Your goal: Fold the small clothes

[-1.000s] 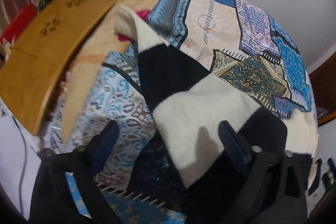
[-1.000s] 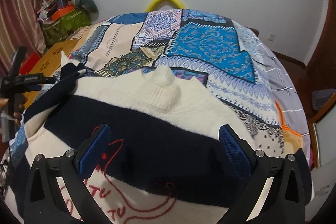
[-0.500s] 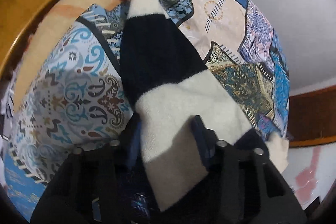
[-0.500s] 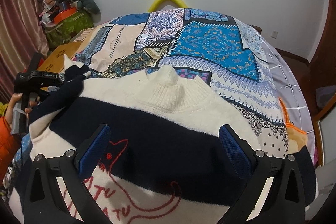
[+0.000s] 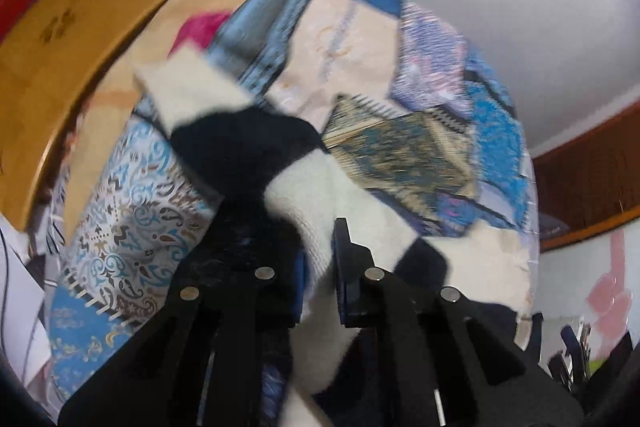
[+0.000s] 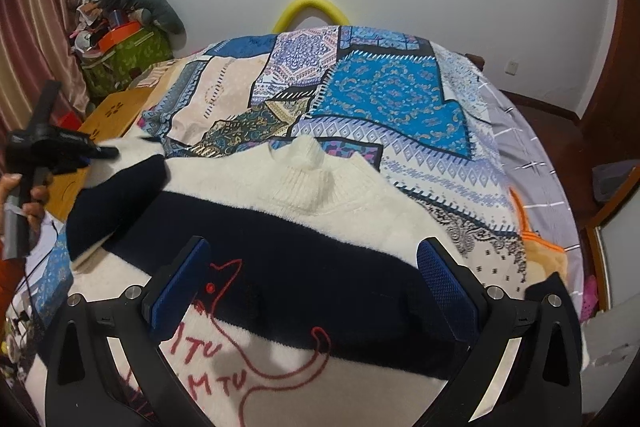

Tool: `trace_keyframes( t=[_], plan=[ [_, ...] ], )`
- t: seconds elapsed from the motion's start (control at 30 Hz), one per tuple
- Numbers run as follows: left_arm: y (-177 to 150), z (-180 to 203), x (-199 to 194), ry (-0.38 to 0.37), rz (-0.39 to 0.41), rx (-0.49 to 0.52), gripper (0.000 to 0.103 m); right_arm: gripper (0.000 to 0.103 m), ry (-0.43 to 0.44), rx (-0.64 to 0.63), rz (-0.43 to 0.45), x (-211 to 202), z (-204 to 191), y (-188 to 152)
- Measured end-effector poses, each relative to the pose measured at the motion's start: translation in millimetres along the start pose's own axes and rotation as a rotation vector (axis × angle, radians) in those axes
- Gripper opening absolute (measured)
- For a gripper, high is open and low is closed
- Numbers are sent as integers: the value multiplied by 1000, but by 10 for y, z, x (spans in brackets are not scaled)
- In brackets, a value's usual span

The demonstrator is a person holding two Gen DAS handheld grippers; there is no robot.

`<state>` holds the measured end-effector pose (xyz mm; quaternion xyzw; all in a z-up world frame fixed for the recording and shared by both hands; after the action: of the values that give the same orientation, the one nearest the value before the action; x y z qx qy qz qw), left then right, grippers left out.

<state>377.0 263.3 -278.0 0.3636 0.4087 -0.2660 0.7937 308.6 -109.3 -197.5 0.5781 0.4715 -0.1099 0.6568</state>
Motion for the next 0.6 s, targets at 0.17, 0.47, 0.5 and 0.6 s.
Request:
trace_keyframes(
  t=[0.17, 0.47, 0.5, 0.6],
  plan=[
    [-99, 552, -416, -54, 66, 118, 12, 102, -13, 4, 19, -174, 16, 14],
    [-645, 1354, -575, -105, 64, 277, 12, 102, -8, 6, 50, -453, 56, -26],
    [-712, 1396, -544, -97, 58, 292, 12, 102, -7, 5, 52, -478, 63, -36],
    [-942, 1507, -423, -79, 30, 326, 12, 102, -8, 4, 56, -547, 70, -78]
  ],
)
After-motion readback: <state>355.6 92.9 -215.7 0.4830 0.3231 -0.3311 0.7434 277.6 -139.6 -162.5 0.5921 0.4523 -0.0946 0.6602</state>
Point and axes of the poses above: each gripper's, at about its wrist camera, not at the fingertips, and x roughly the way its jaws point, z to its right, y to its top, the point moved 5 cm from there along x, roughly the way its jaws point, and after that the axes turned 1 degree about -x, right-handed, at the moved point
